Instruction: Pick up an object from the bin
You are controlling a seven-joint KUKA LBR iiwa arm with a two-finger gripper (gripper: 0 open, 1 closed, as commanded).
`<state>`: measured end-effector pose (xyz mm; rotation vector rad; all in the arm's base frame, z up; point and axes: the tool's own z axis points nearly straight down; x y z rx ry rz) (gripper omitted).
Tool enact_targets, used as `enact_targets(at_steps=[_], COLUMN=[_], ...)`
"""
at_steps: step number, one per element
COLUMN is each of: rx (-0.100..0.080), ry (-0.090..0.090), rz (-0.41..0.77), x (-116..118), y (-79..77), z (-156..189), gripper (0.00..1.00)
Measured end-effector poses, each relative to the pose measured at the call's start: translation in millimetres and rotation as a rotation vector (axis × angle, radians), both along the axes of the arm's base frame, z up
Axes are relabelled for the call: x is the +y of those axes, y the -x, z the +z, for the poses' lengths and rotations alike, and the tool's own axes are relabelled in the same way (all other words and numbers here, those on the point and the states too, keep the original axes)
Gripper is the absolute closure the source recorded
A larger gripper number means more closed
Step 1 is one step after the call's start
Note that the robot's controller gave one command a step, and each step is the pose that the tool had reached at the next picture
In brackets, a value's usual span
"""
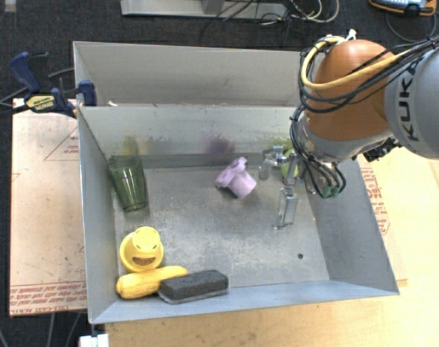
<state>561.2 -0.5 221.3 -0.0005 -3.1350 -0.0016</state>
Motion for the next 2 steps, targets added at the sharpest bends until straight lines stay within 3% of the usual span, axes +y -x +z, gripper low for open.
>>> enact_targets(at_steps=[1,2], rx=[-0.008,-0.015], ry=[0.0,0.0], rz=[0.0,0.06], x=[0,25], y=[-1.2,-35.4], z=[5,-41], gripper=[0.0,0.0])
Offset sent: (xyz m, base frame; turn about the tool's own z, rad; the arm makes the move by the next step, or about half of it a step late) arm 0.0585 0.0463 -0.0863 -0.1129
